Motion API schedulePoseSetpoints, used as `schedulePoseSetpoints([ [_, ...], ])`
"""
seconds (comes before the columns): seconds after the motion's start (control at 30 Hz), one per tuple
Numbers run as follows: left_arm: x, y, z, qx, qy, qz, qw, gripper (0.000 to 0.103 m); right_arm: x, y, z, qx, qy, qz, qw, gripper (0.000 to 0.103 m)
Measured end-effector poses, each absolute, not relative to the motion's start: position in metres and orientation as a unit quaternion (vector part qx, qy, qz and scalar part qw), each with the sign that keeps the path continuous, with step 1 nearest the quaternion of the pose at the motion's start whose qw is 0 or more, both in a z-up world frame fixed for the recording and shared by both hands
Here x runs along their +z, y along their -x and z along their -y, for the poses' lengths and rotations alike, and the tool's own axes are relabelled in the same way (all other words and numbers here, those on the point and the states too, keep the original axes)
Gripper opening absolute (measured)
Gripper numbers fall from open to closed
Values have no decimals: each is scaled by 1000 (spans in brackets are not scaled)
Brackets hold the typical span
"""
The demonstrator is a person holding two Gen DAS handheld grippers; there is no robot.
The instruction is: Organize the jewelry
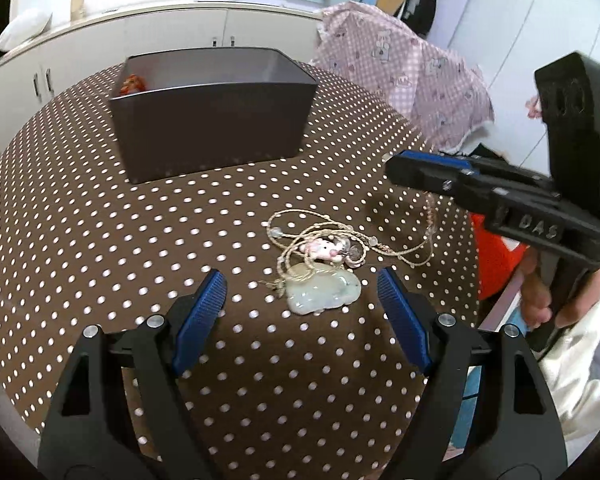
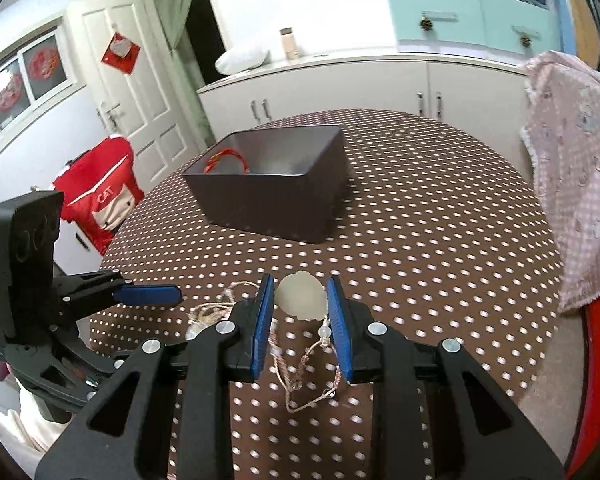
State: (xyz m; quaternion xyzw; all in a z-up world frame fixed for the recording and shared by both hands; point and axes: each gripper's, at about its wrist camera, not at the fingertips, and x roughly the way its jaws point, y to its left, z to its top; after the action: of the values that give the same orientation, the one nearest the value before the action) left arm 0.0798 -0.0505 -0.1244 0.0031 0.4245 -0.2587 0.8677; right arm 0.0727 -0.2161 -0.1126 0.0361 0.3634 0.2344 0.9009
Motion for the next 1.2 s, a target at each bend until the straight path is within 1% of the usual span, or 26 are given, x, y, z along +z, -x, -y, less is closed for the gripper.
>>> schedulePoseSetpoints([
  [0.13, -127, -80, 69, -246, -41, -422, 872, 75, -119, -70, 219, 230, -38, -366, 901, 25],
  [0.2, -128, -80, 78, -237, -66, -421, 873, 71, -125, -68, 220, 230, -46, -370, 899, 25],
  [0.33, -130, -79, 91, -216, -118, -418, 874, 59, -133, -66, 219, 232, -46, -378, 895, 25],
  [0.37, -129, -79, 93, -215, -122, -420, 873, 55, -135, -66, 218, 233, -48, -380, 894, 25],
  [0.4, -128, -79, 97, -211, -130, -420, 873, 48, -136, -66, 217, 233, -47, -380, 894, 25],
  [0.43, -127, -79, 99, -209, -135, -418, 874, 47, -136, -65, 216, 233, -47, -380, 894, 25],
  [0.47, -127, -78, 101, -206, -141, -415, 875, 43, -137, -64, 215, 233, -47, -380, 894, 25],
  [0.67, -127, -82, 98, -203, -128, -415, 877, 43, -136, -60, 213, 239, -44, -378, 894, 25],
  [0.93, -123, -75, 61, -184, -102, -412, 886, 43, -135, -61, 210, 238, -44, -377, 894, 25],
  [1.1, -121, -68, 51, -177, -119, -383, 899, 44, -136, -64, 205, 246, -43, -380, 891, 25],
  [1.13, -122, -68, 52, -174, -126, -379, 900, 46, -136, -64, 204, 246, -43, -381, 890, 25],
  [1.2, -120, -64, 48, -176, -130, -373, 901, 59, -137, -64, 203, 248, -44, -383, 889, 25],
])
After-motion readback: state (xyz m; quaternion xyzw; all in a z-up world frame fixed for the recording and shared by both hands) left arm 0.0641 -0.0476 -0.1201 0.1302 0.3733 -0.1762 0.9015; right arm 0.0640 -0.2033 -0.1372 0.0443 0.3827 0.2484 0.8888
